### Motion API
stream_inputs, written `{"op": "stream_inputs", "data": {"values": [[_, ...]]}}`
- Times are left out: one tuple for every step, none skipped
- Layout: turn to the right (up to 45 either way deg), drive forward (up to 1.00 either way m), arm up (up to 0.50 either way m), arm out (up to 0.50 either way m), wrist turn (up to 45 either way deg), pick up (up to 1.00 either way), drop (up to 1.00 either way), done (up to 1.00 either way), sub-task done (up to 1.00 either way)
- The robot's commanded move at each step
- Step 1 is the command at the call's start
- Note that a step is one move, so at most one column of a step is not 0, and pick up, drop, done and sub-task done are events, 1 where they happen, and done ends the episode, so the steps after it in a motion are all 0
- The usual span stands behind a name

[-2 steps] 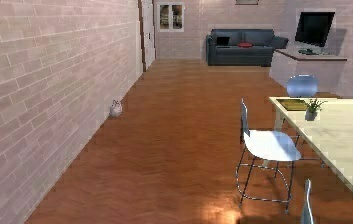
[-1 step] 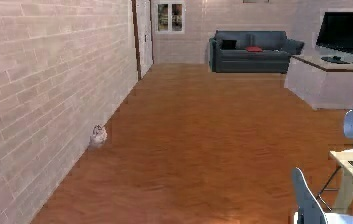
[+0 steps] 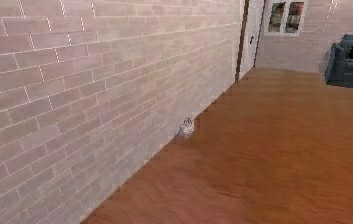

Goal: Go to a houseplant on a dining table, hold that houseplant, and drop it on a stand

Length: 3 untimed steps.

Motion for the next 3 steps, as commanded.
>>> {"op": "stream_inputs", "data": {"values": [[45.0, 0.0, 0.0, 0.0, 0.0, 0.0, 0.0, 0.0, 0.0], [33.0, 0.0, 0.0, 0.0, 0.0, 0.0, 0.0, 0.0, 0.0], [0.0, 0.45, 0.0, 0.0, 0.0, 0.0, 0.0, 0.0, 0.0]]}}
